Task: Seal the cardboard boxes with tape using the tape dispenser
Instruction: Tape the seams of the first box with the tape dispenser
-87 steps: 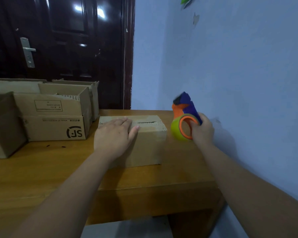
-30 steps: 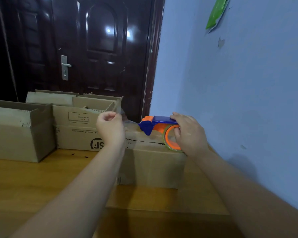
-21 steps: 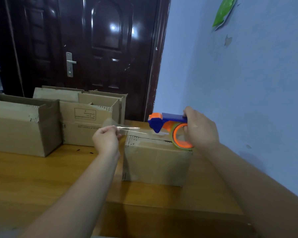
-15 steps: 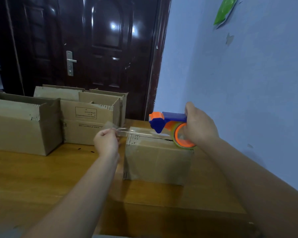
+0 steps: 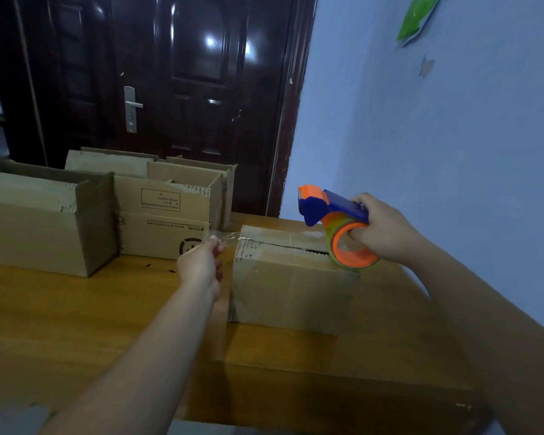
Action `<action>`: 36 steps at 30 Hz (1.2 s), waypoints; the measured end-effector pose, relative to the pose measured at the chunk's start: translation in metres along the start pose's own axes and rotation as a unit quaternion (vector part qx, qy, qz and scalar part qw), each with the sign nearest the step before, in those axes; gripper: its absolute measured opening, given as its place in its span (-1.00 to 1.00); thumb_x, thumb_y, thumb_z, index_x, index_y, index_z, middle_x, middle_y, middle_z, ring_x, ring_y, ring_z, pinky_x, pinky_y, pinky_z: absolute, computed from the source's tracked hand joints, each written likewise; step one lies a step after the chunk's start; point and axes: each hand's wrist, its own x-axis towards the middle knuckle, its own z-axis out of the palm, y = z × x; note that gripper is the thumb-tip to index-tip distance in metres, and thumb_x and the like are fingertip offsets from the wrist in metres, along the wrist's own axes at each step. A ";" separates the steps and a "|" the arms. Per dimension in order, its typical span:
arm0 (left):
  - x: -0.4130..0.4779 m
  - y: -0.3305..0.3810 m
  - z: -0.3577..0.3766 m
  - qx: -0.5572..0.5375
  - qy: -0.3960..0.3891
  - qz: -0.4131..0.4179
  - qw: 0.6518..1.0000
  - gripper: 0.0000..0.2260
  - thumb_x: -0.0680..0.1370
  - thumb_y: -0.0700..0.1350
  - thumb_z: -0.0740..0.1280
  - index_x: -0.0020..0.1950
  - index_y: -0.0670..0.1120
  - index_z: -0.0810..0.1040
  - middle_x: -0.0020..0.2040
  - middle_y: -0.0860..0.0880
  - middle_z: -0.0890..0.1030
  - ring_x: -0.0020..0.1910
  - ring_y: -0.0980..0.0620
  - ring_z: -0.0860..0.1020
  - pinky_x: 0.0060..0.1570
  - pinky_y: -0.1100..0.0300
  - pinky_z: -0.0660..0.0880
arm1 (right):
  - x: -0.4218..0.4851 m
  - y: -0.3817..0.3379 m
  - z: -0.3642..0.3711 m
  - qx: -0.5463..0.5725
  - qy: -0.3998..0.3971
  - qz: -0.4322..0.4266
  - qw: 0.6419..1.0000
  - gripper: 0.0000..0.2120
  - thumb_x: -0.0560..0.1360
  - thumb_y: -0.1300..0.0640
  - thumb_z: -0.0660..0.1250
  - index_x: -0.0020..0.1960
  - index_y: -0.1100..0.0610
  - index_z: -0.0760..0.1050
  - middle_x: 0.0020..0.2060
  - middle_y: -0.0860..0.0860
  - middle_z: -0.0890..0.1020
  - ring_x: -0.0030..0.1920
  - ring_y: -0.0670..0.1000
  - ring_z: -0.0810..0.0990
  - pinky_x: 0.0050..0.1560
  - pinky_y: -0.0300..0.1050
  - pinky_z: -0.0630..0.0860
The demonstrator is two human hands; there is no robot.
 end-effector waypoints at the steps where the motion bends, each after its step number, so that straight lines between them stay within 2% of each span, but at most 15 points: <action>1: 0.001 0.001 0.000 -0.001 -0.001 -0.002 1.000 -0.89 0.54 -0.05 0.34 -0.08 -0.07 0.60 -0.14 0.02 0.60 -0.20 0.07 0.45 -0.15 0.16 0.40 | -0.001 0.001 0.000 0.012 0.000 -0.003 1.000 -0.70 0.44 0.31 0.29 0.13 0.07 0.40 -0.03 0.07 0.52 -0.08 0.09 0.47 -0.26 -0.23 0.35; 4: 0.001 0.004 -0.001 -0.008 -0.010 -0.005 1.000 -0.88 0.54 -0.05 0.34 -0.04 -0.08 0.60 -0.17 0.02 0.59 -0.25 0.09 0.45 -0.22 0.20 0.39 | -0.003 0.002 0.001 0.033 0.010 -0.015 0.999 -0.70 0.45 0.31 0.30 0.11 0.03 0.38 -0.04 0.05 0.52 -0.10 0.06 0.47 -0.27 -0.24 0.34; 11: -0.002 0.012 0.004 -0.020 -0.017 -0.004 1.000 -0.89 0.54 -0.06 0.34 -0.14 -0.05 0.58 -0.23 0.05 0.57 -0.31 0.11 0.39 -0.31 0.24 0.34 | -0.006 0.006 0.006 0.078 0.062 0.003 0.995 -0.71 0.44 0.37 0.25 0.03 0.03 0.41 -0.15 0.00 0.52 -0.14 0.06 0.46 -0.27 -0.23 0.37; 15: 0.000 0.009 0.002 0.003 -0.009 -0.007 1.000 -0.89 0.53 -0.05 0.34 -0.03 -0.07 0.59 -0.15 0.03 0.57 -0.25 0.10 0.41 -0.25 0.23 0.38 | -0.007 0.006 0.004 0.080 0.063 -0.002 0.995 -0.70 0.45 0.38 0.24 0.04 0.02 0.40 -0.19 -0.05 0.49 -0.18 0.01 0.44 -0.29 -0.26 0.34; 18: 0.001 0.001 0.001 0.028 -0.016 -0.015 0.999 -0.89 0.53 -0.07 0.33 -0.05 -0.09 0.60 -0.16 0.03 0.57 -0.23 0.08 0.42 -0.20 0.19 0.38 | -0.008 0.007 0.004 0.075 0.052 -0.017 0.996 -0.68 0.45 0.39 0.24 0.03 0.01 0.39 -0.21 -0.09 0.48 -0.19 0.00 0.44 -0.28 -0.26 0.34; 22: 0.002 -0.008 0.000 0.040 -0.030 -0.039 0.998 -0.91 0.54 -0.08 0.32 -0.06 -0.08 0.58 -0.15 0.02 0.58 -0.17 0.05 0.44 -0.18 0.18 0.36 | -0.008 0.008 0.004 0.058 0.050 -0.026 0.997 -0.65 0.44 0.41 0.23 0.05 0.00 0.37 -0.12 -0.01 0.50 -0.12 0.07 0.46 -0.26 -0.25 0.37; 26: 0.004 -0.015 0.001 0.063 -0.045 -0.067 0.995 -0.88 0.54 -0.07 0.32 -0.05 -0.11 0.57 -0.03 -0.03 0.61 -0.02 -0.01 0.50 0.03 0.11 0.43 | -0.007 0.008 0.005 0.056 0.050 -0.025 0.997 -0.65 0.44 0.41 0.23 0.06 0.01 0.37 -0.09 0.01 0.49 -0.11 0.08 0.45 -0.26 -0.26 0.35; 29: 0.000 -0.014 0.002 0.073 -0.068 -0.083 0.992 -0.86 0.57 -0.06 0.28 -0.04 -0.13 0.54 -0.18 -0.02 0.55 -0.16 0.06 0.50 -0.17 0.16 0.43 | -0.007 0.009 0.005 0.060 0.052 -0.024 0.997 -0.65 0.44 0.41 0.22 0.06 0.01 0.37 -0.08 0.01 0.50 -0.10 0.07 0.45 -0.27 -0.27 0.34; 30: -0.001 -0.013 0.002 0.082 -0.069 -0.081 0.991 -0.86 0.57 -0.06 0.28 -0.05 -0.12 0.54 -0.21 -0.01 0.53 -0.09 0.06 0.50 -0.08 0.12 0.45 | -0.006 0.009 0.006 0.061 0.052 -0.023 0.996 -0.65 0.44 0.41 0.22 0.06 0.01 0.37 -0.08 0.01 0.50 -0.10 0.07 0.45 -0.27 -0.27 0.34; 31: 0.000 -0.013 0.001 0.097 -0.069 -0.076 0.990 -0.86 0.57 -0.06 0.28 -0.04 -0.12 0.54 -0.18 -0.02 0.54 0.06 0.02 0.49 0.09 0.05 0.43 | -0.007 0.008 0.007 0.063 0.053 -0.023 0.996 -0.65 0.44 0.41 0.23 0.06 0.01 0.37 -0.07 0.01 0.50 -0.11 0.07 0.45 -0.27 -0.28 0.34; 32: 0.001 -0.013 0.000 0.109 -0.070 -0.072 0.989 -0.82 0.56 -0.04 0.28 0.04 -0.13 0.55 -0.08 -0.05 0.58 0.20 -0.06 0.45 0.20 0.00 0.38 | -0.007 0.008 0.007 0.065 0.054 -0.023 0.996 -0.65 0.44 0.41 0.23 0.06 0.01 0.36 -0.07 0.01 0.50 -0.11 0.06 0.44 -0.28 -0.29 0.33; 33: 0.001 -0.014 0.000 0.118 -0.073 -0.077 0.987 -0.76 0.56 -0.03 0.28 0.14 -0.13 0.54 0.08 -0.10 0.58 0.27 -0.11 0.42 0.18 -0.02 0.38 | -0.007 0.008 0.007 0.067 0.054 -0.024 0.996 -0.65 0.44 0.41 0.24 0.07 0.02 0.36 -0.08 0.01 0.49 -0.11 0.06 0.44 -0.28 -0.29 0.33; 34: 0.000 -0.016 -0.001 0.130 -0.076 -0.088 0.985 -0.70 0.56 -0.01 0.28 0.22 -0.13 0.51 0.19 -0.14 0.54 0.26 -0.15 0.43 0.08 0.00 0.43 | -0.007 0.008 0.007 0.069 0.053 -0.026 0.996 -0.65 0.44 0.41 0.24 0.07 0.02 0.36 -0.08 0.01 0.49 -0.11 0.06 0.44 -0.28 -0.29 0.32; 36: -0.001 -0.025 -0.005 0.162 -0.075 -0.101 0.979 -0.71 0.59 -0.03 0.23 0.23 -0.16 0.47 0.15 -0.19 0.53 0.03 -0.13 0.52 -0.18 0.07 0.46 | -0.008 0.007 0.007 0.070 0.052 -0.028 0.996 -0.65 0.44 0.42 0.24 0.07 0.02 0.37 -0.07 0.02 0.50 -0.10 0.07 0.45 -0.27 -0.29 0.33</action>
